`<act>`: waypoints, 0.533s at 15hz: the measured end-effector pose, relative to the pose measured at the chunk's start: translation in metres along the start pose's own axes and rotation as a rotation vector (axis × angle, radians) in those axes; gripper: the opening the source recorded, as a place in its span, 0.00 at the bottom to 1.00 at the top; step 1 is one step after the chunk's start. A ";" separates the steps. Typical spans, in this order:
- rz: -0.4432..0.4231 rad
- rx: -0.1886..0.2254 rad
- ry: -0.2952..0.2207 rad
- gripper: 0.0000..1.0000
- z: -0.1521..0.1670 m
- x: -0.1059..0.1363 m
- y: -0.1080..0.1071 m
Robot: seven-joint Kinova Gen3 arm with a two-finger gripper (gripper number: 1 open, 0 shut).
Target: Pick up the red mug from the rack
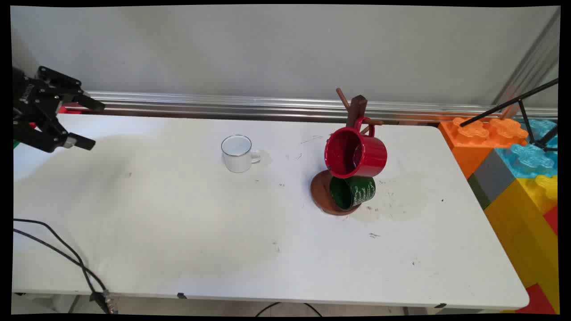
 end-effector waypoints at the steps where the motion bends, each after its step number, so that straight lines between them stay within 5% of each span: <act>1: 0.003 0.000 -0.001 1.00 0.001 0.004 0.001; 8: -0.013 -0.016 -0.023 1.00 0.013 0.054 0.016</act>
